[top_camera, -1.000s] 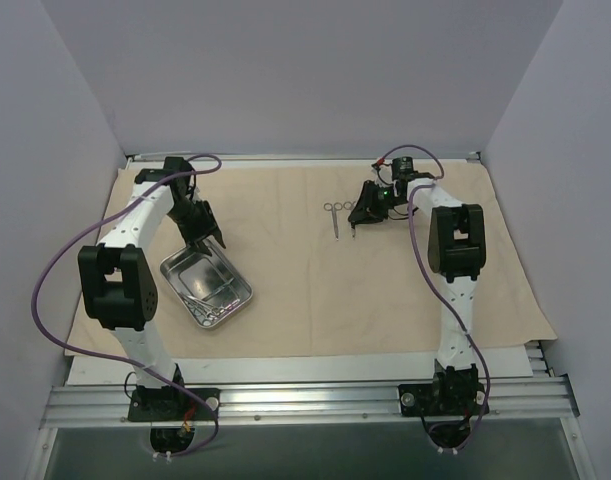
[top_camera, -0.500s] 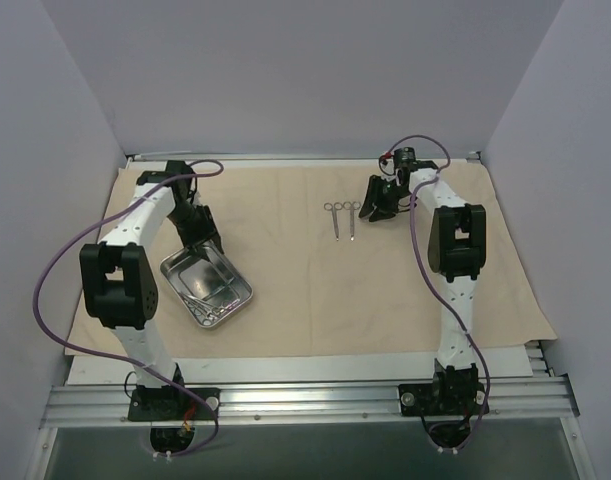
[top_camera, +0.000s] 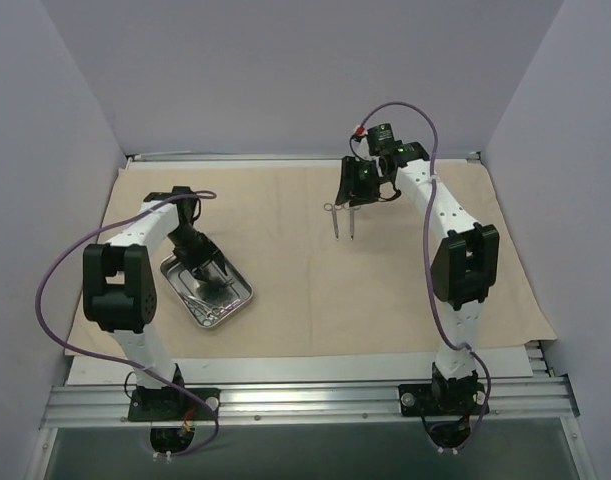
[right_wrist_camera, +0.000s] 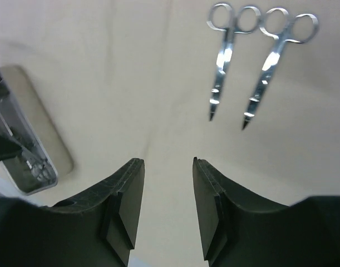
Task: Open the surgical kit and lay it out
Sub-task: Pick up the medical item from the container.
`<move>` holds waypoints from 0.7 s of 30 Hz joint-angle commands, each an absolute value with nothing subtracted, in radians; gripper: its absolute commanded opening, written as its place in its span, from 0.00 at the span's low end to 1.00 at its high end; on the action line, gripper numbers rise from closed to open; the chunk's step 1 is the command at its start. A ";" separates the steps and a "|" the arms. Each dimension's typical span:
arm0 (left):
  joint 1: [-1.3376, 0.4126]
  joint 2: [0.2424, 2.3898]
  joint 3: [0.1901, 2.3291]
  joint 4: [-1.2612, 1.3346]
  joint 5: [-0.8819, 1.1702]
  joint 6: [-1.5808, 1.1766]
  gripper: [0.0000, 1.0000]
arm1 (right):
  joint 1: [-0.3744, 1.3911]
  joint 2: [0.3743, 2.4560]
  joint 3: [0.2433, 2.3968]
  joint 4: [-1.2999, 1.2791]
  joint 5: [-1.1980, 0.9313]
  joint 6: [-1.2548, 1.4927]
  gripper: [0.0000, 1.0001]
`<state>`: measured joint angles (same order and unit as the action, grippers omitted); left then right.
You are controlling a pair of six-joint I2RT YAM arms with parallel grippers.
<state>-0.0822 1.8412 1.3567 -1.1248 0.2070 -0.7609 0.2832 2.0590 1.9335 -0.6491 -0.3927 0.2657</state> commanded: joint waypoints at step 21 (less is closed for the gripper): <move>-0.123 1.781 1.341 -1.149 -0.023 -1.614 0.54 | 0.419 1.568 1.488 -0.492 -0.406 0.255 0.44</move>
